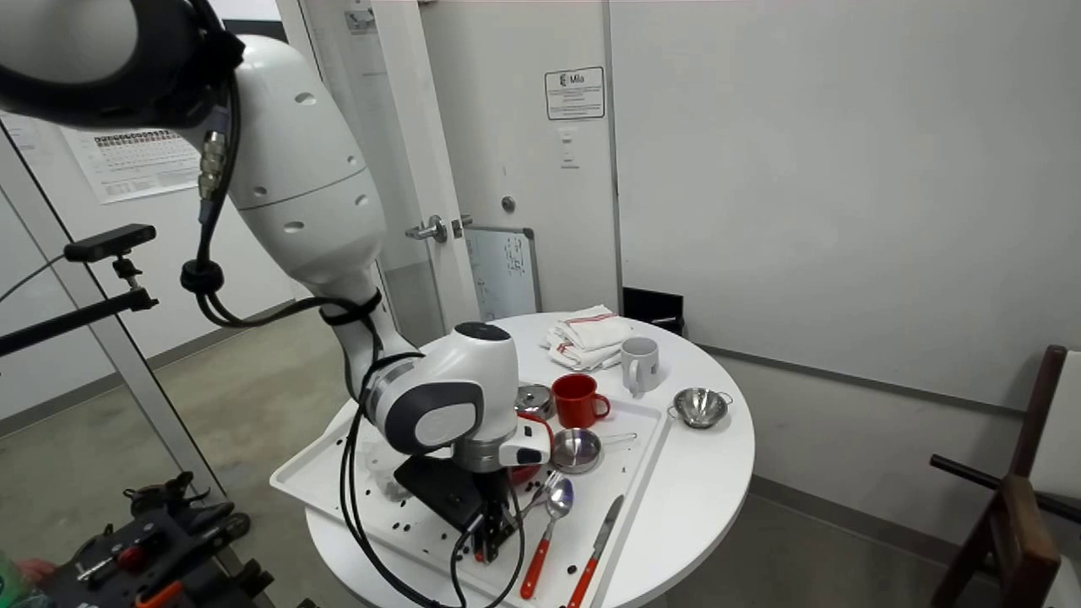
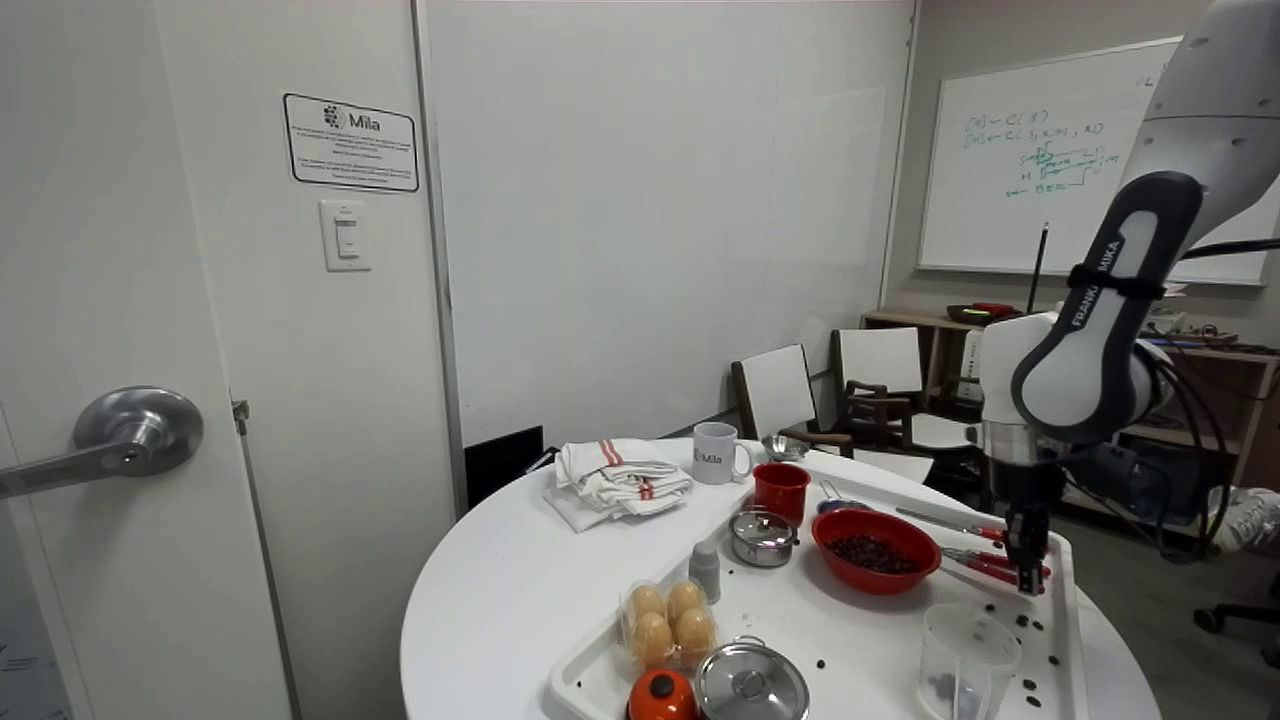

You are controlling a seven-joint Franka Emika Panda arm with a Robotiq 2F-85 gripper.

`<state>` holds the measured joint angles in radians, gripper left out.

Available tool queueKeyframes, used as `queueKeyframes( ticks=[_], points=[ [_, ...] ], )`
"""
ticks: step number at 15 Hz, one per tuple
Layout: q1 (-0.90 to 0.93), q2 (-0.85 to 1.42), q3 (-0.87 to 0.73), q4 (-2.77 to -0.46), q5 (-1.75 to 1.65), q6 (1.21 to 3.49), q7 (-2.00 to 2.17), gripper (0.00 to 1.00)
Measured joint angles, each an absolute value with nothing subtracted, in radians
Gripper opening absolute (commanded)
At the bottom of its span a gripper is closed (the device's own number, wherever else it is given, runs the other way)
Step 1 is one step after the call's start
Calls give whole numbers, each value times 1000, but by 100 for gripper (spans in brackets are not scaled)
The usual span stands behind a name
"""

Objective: Use the fork to mix the contents in the bowl

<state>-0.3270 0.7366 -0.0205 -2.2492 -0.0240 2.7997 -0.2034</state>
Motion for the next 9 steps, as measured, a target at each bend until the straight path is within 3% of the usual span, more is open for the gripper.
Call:
queueKeyframes(
  ticks=[9],
  points=[
    [-330, 659, -19, -2217, 30, 2644, -200, 7]
  ],
)
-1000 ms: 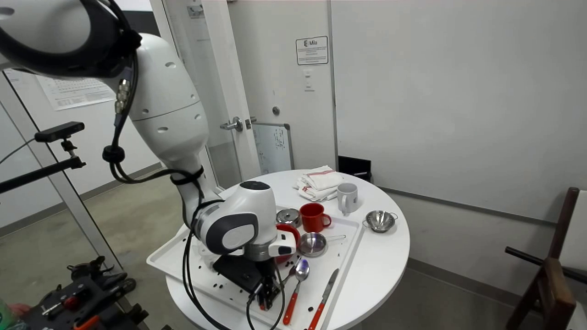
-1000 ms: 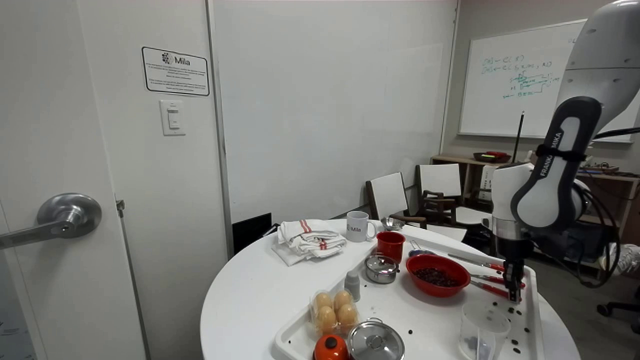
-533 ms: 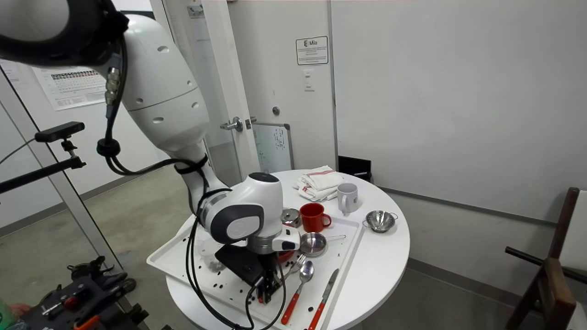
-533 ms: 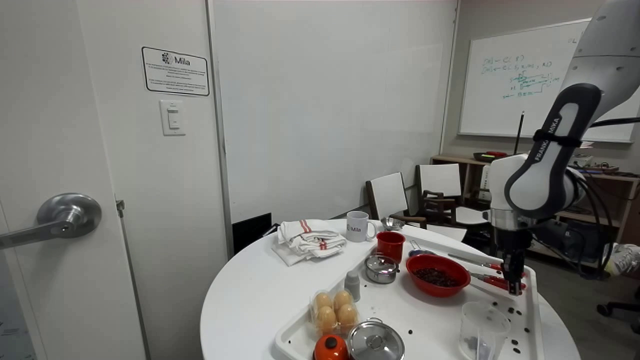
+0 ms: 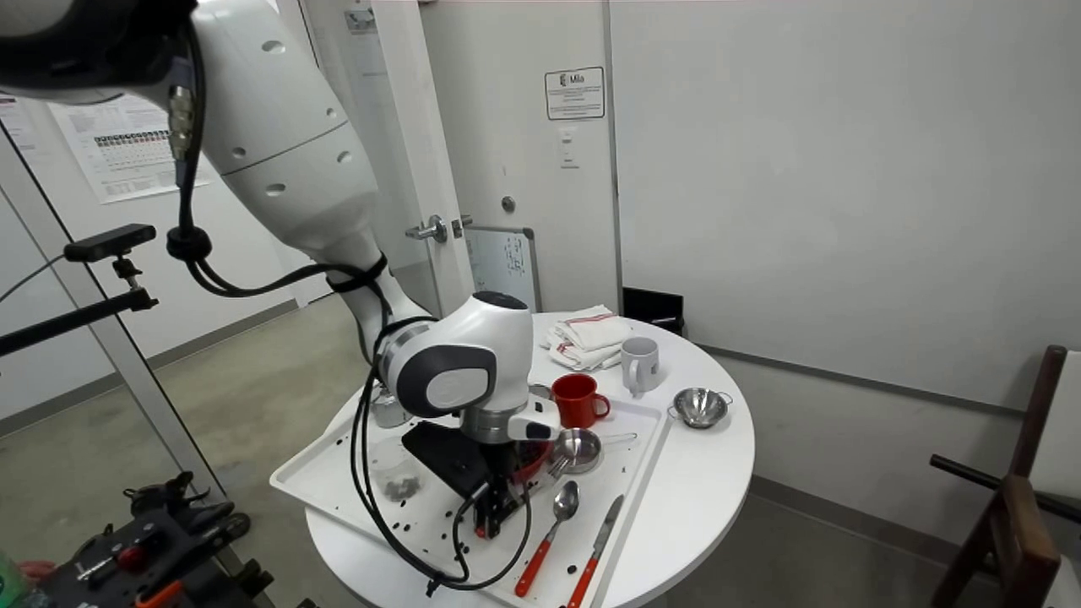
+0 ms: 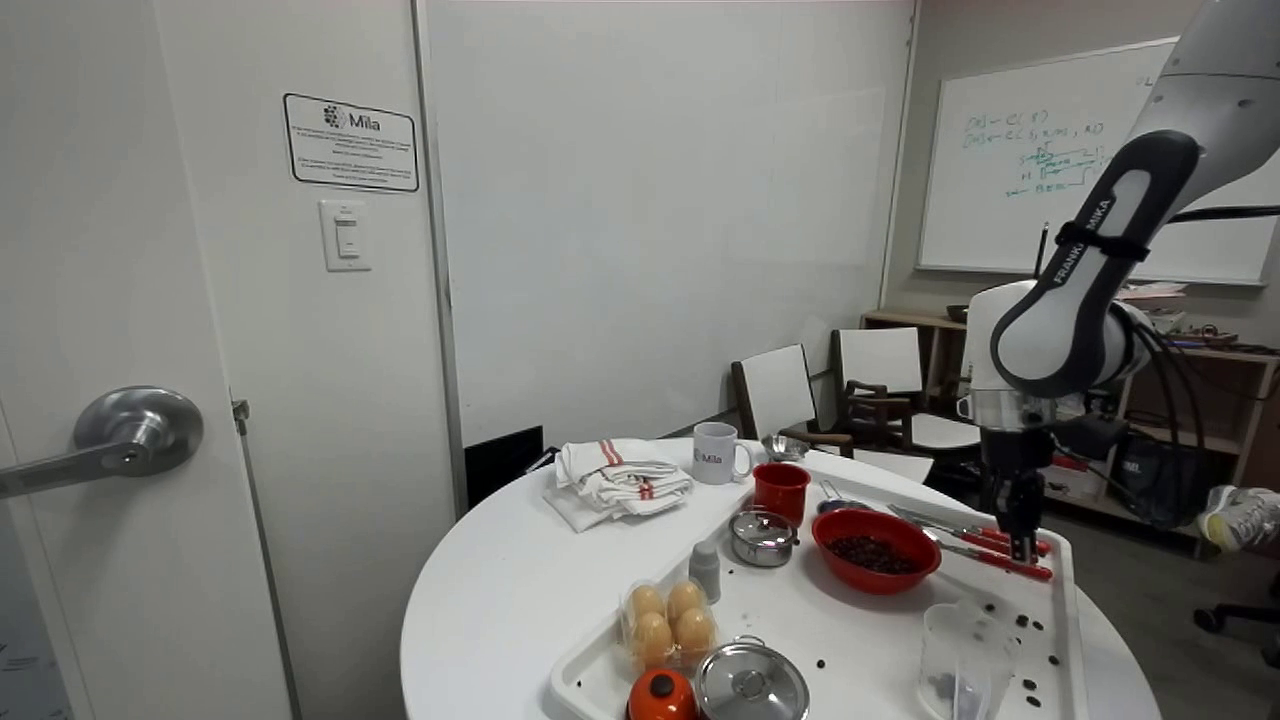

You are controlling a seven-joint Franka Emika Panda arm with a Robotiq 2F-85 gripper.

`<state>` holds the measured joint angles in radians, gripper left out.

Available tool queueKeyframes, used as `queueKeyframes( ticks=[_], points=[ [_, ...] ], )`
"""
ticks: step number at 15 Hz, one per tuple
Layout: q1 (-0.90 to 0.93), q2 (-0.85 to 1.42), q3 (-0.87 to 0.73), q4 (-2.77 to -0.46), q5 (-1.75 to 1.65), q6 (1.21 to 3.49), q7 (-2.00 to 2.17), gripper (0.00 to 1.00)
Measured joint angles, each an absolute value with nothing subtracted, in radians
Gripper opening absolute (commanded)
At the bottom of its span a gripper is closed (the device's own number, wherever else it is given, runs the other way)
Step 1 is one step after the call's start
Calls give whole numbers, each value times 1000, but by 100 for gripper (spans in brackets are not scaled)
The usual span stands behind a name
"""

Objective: Use the fork to mix the contents in the bowl

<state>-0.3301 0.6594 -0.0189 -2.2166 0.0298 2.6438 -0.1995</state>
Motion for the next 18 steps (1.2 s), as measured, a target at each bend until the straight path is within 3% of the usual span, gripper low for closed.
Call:
queueKeyframes(
  ticks=[18],
  points=[
    [-160, 655, -96, -1821, 77, 1902, 207, 7]
  ],
)
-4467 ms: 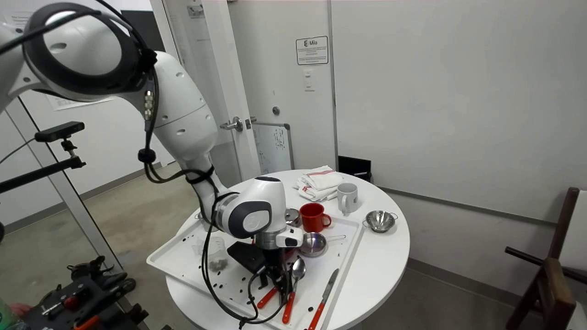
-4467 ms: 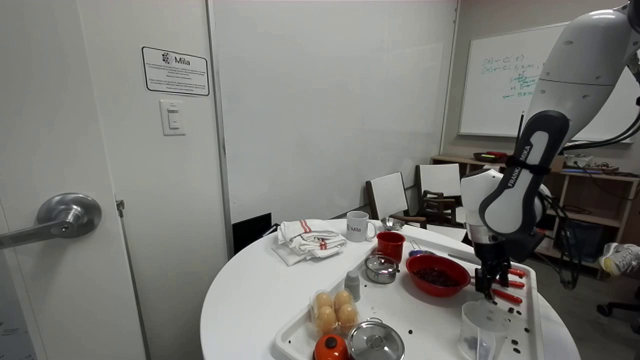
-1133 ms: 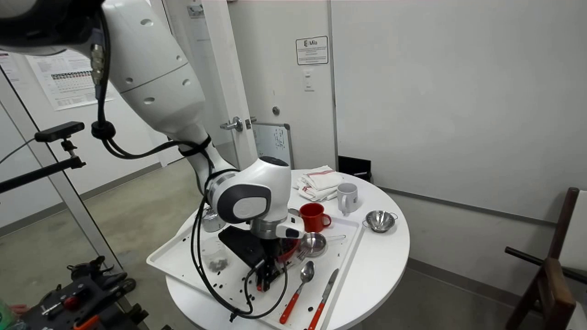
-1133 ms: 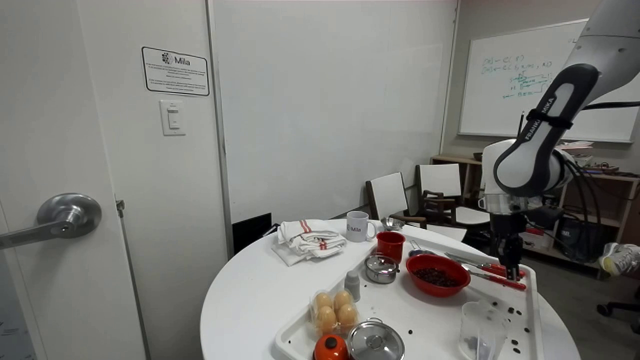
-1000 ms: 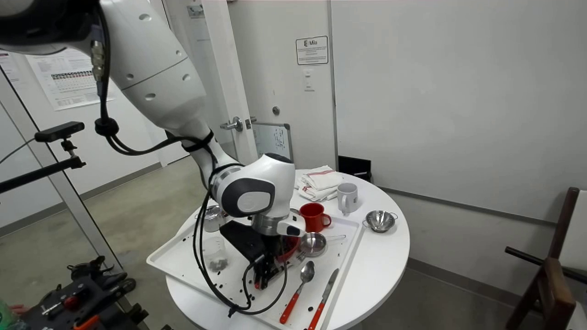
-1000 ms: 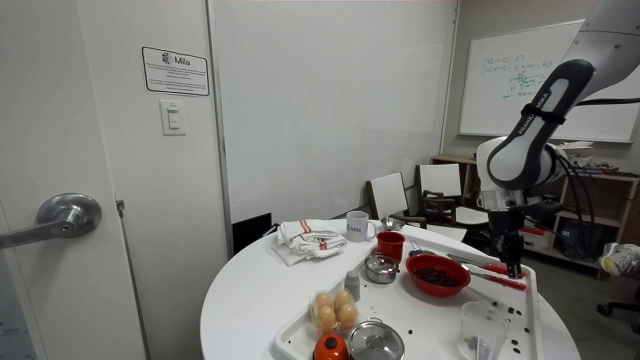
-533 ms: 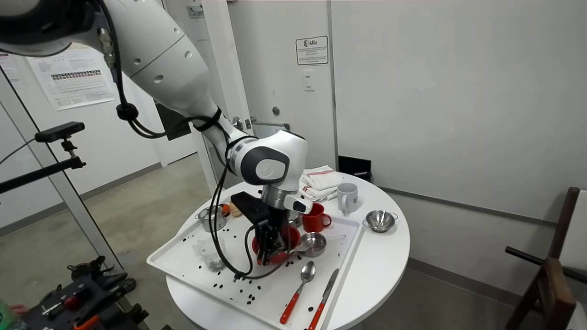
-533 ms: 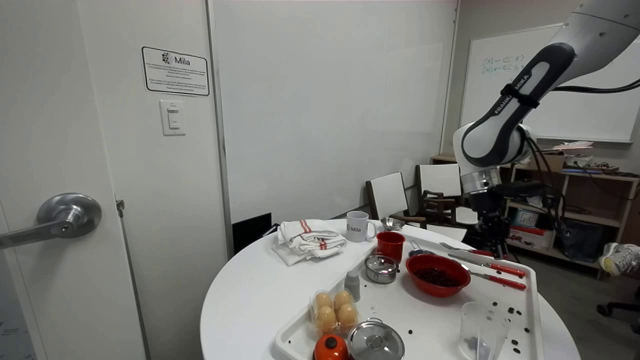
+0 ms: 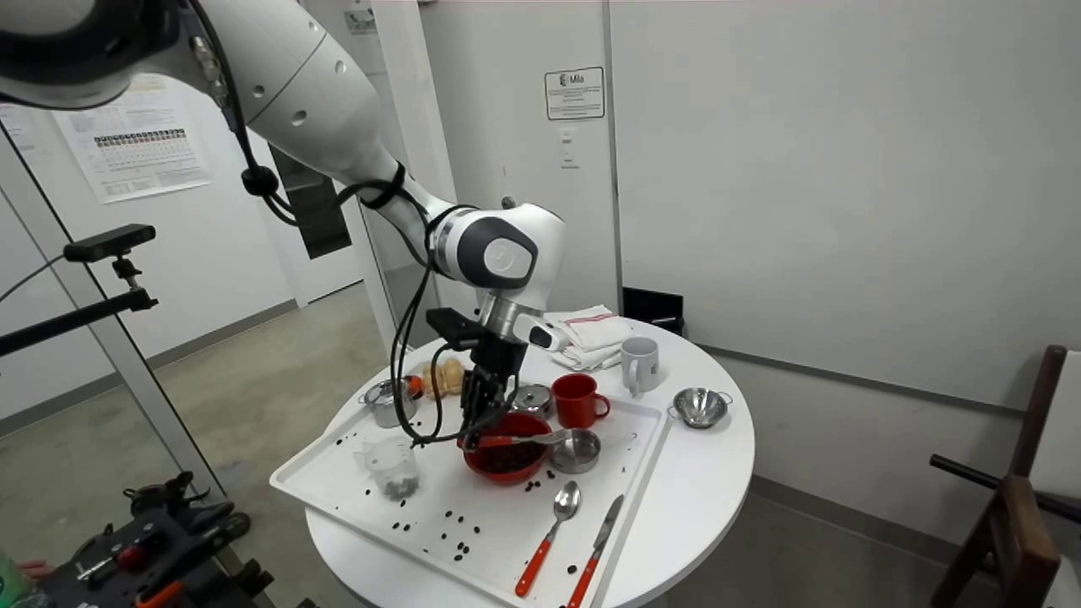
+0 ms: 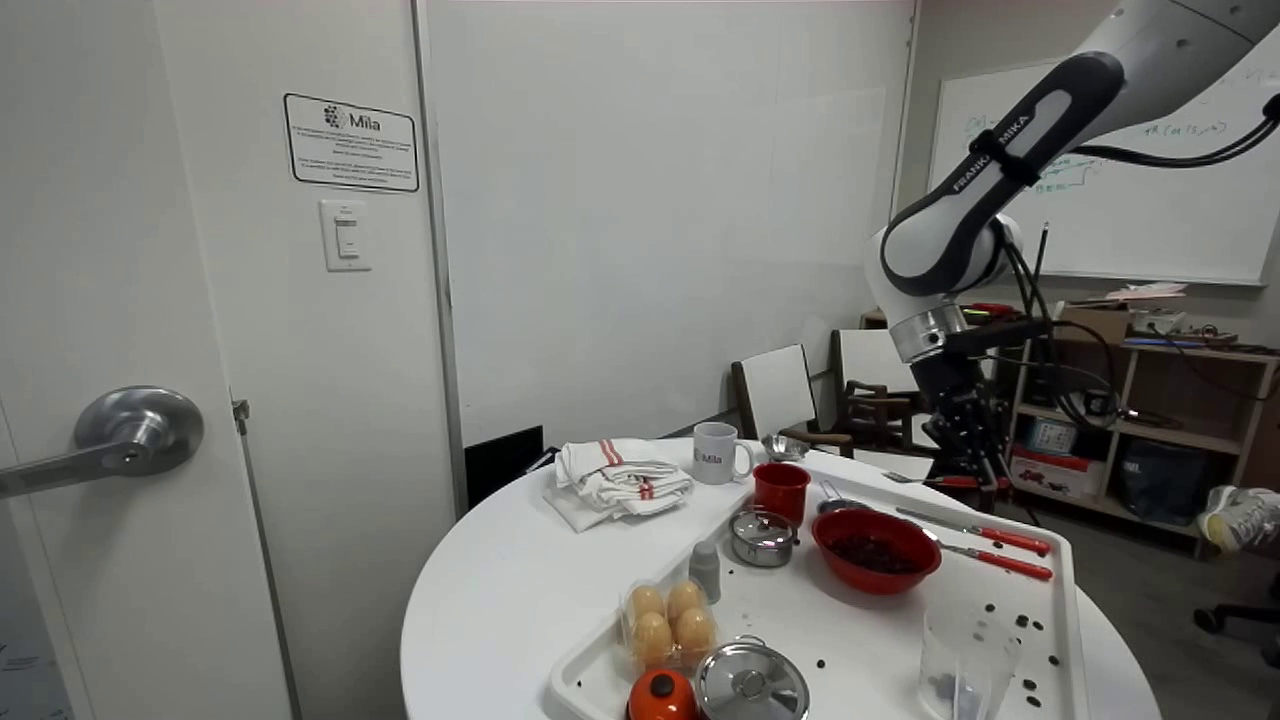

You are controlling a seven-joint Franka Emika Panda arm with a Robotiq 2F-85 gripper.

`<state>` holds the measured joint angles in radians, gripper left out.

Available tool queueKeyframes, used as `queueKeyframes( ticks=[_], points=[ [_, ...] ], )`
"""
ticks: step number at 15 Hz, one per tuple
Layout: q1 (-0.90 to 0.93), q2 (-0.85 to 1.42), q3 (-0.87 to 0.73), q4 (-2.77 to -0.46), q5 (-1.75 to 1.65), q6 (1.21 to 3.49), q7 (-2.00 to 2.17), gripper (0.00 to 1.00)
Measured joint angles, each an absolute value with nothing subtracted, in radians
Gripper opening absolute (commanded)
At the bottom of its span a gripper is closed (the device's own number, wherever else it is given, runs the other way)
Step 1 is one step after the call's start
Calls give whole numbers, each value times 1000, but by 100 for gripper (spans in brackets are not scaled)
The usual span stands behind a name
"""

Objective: Use the fork to mix the contents in the bowl

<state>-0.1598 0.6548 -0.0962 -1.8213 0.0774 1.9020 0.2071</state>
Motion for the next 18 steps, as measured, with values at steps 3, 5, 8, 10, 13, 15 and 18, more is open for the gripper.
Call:
queueKeyframes(
  ticks=[3, 5, 8, 10, 13, 15, 18],
  points=[
    [-150, 663, -86, -1770, 82, 1812, 200, 7],
    [-145, 683, -71, -1720, 83, 1737, 183, 7],
    [-131, 746, -51, -1617, 83, 1615, 150, 7],
    [-118, 813, -43, -1526, 82, 1521, 138, 7],
    [-97, 923, -40, -1389, 76, 1398, 135, 7],
    [-89, 993, -41, -1300, 63, 1312, 135, 7],
    [-84, 1082, -45, -1168, 33, 1192, 135, 8]
  ],
)
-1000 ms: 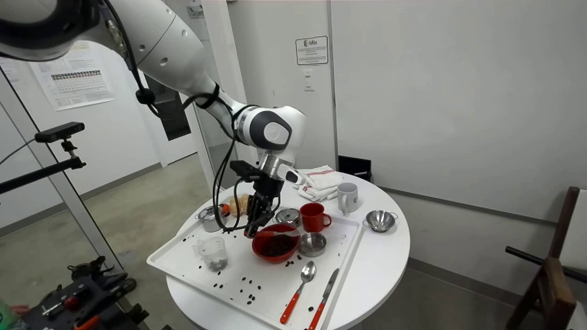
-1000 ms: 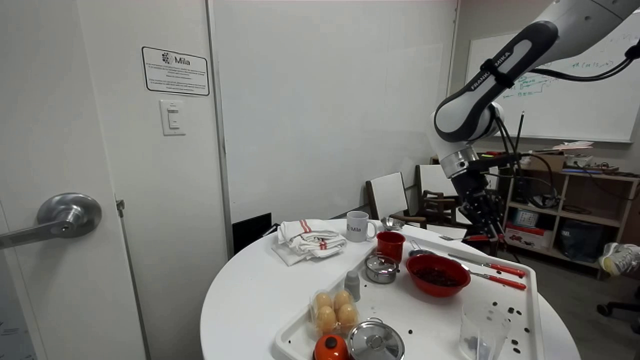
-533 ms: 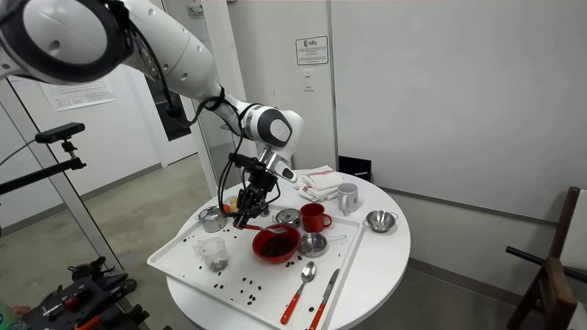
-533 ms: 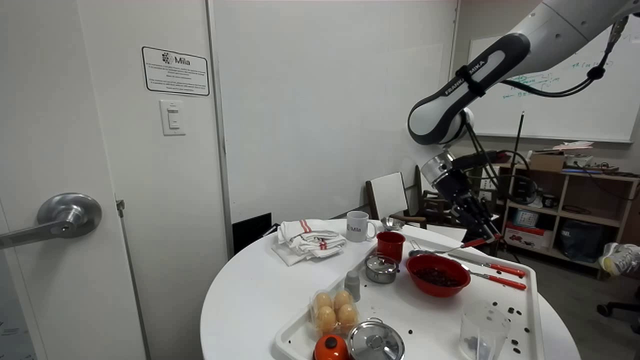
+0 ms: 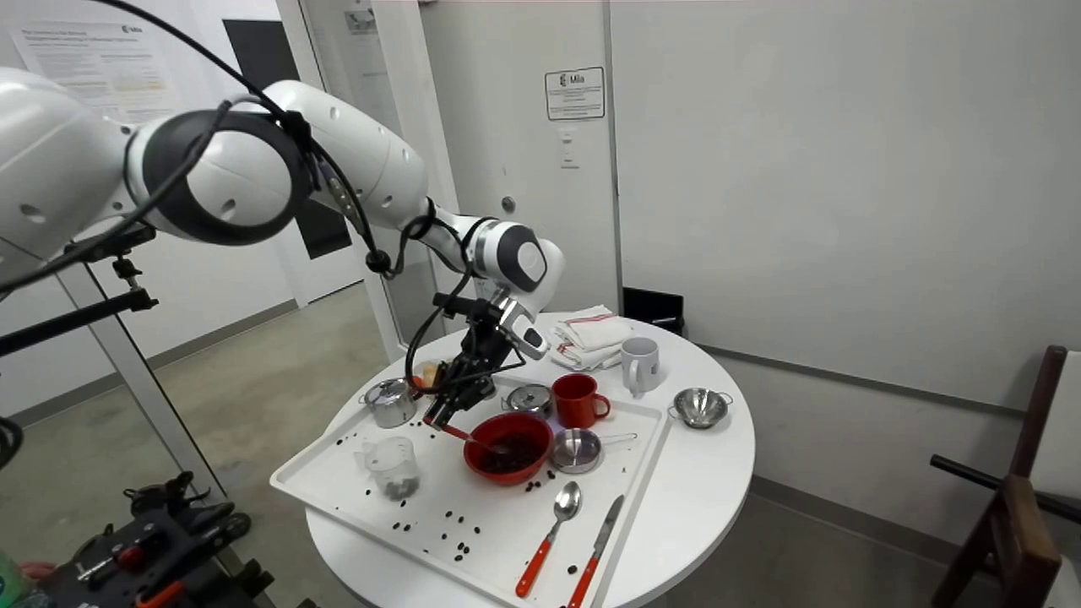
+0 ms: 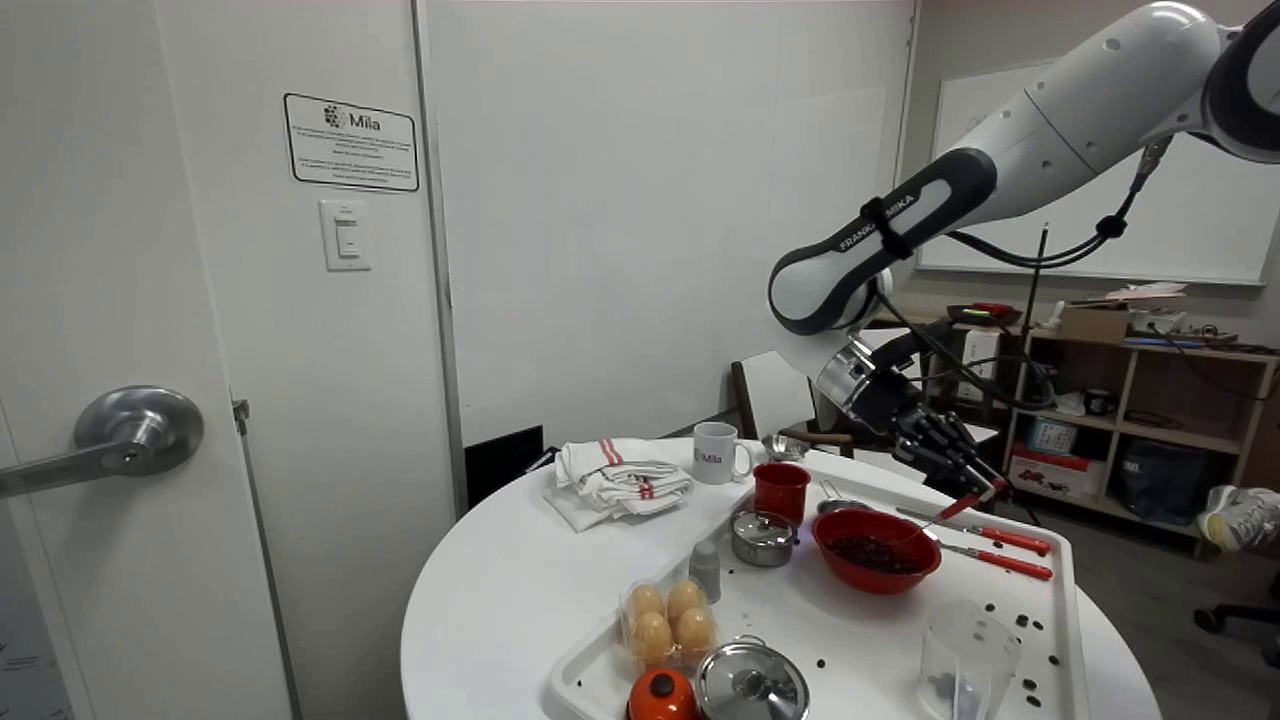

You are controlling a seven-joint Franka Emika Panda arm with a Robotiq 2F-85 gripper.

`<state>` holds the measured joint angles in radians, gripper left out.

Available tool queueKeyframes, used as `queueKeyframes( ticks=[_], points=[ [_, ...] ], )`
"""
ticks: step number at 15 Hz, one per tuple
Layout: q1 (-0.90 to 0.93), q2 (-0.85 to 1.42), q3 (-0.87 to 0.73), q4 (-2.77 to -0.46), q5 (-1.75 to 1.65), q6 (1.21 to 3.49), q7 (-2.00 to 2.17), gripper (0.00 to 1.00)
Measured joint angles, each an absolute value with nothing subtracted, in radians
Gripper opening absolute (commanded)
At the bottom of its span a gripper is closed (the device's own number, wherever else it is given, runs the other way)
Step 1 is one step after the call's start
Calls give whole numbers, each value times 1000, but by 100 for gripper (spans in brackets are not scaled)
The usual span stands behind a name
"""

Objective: Use the fork to mix the contents in the bowl

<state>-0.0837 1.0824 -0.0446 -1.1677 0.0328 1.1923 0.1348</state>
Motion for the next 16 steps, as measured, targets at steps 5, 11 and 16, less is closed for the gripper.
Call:
queueKeyframes(
  ticks=[5, 11, 16],
  points=[
    [-58, 1190, -56, -957, -66, 1048, 120, 8],
    [-5, 1330, -56, -748, -201, 886, 34, 7],
    [38, 1429, -61, -636, -266, 793, -40, 6]
  ],
)
